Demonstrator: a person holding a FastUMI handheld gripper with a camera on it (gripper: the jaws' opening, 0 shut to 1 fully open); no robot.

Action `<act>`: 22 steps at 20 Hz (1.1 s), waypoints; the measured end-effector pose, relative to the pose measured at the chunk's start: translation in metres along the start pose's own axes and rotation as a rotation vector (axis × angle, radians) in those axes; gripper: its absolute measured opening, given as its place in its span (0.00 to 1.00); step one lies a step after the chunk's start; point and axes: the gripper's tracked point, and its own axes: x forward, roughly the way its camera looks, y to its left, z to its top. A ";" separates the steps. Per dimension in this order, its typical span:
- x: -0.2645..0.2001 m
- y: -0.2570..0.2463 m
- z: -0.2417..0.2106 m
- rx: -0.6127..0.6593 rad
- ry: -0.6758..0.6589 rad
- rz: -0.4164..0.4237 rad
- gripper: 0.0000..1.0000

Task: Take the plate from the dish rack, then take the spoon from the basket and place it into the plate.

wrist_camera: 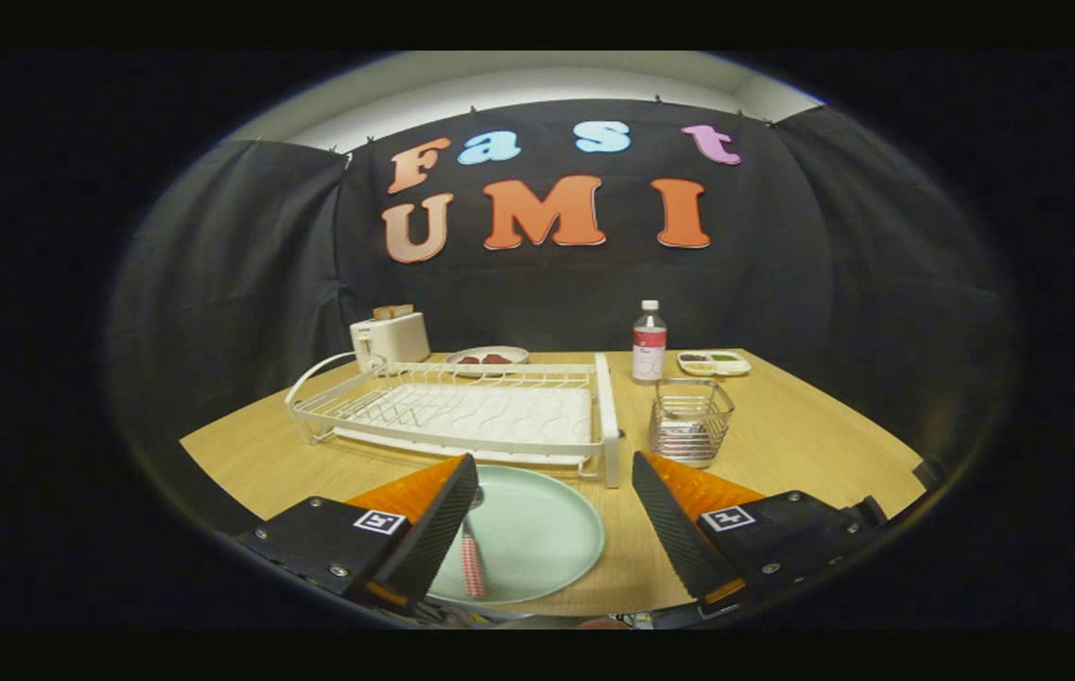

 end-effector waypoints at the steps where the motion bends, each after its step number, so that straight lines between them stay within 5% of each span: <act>1: 0.001 -0.009 0.004 -0.003 -0.004 -0.017 0.97; 16: -0.014 -0.140 0.028 0.048 -0.045 -0.288 0.97; 22: -0.016 -0.138 0.029 0.082 -0.063 -0.287 0.97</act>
